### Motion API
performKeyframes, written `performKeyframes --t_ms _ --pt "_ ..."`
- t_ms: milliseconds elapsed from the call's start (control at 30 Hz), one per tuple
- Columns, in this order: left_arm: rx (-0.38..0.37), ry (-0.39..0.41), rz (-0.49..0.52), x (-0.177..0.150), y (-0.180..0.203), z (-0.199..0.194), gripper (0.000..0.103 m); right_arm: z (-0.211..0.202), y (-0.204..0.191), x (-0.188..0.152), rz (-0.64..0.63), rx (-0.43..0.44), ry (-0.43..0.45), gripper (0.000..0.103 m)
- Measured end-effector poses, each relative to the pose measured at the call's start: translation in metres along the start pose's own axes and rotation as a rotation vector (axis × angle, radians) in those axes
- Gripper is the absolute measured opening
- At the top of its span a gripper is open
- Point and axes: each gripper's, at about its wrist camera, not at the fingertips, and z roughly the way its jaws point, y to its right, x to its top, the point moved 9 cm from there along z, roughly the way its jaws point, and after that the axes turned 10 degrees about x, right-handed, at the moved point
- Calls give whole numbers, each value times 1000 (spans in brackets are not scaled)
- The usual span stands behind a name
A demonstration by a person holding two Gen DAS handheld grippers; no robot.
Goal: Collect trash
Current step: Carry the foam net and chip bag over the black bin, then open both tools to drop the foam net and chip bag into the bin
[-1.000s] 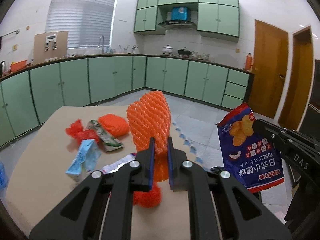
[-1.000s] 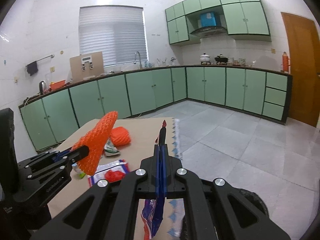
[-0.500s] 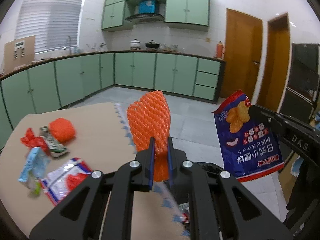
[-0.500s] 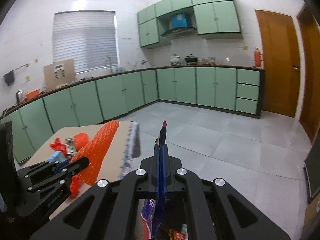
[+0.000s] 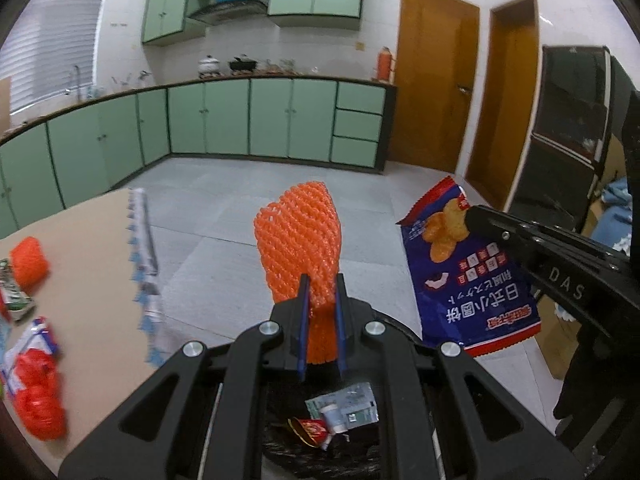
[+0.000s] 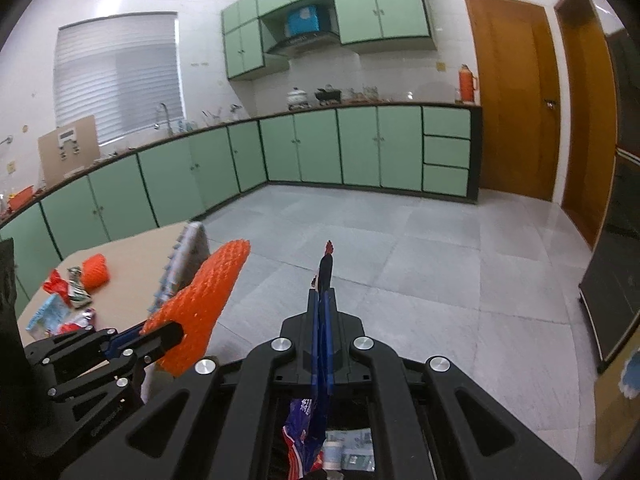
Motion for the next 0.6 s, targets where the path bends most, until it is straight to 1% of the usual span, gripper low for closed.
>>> performKeyframes --t_ms 133,433,567,600 --pt "-35 -52 14 -14 18 28 10 10 20 -12 23 -17 -28 3" --pt "-37 -106 36 -32 30 67 10 35 52 -35 63 -27 -81 3" --pt "-41 -128 41 -34 33 80 16 42 59 -41 67 -28 -99 3" --pt "-42 -132 41 -34 34 82 17 44 61 -43 69 -28 -105 5"
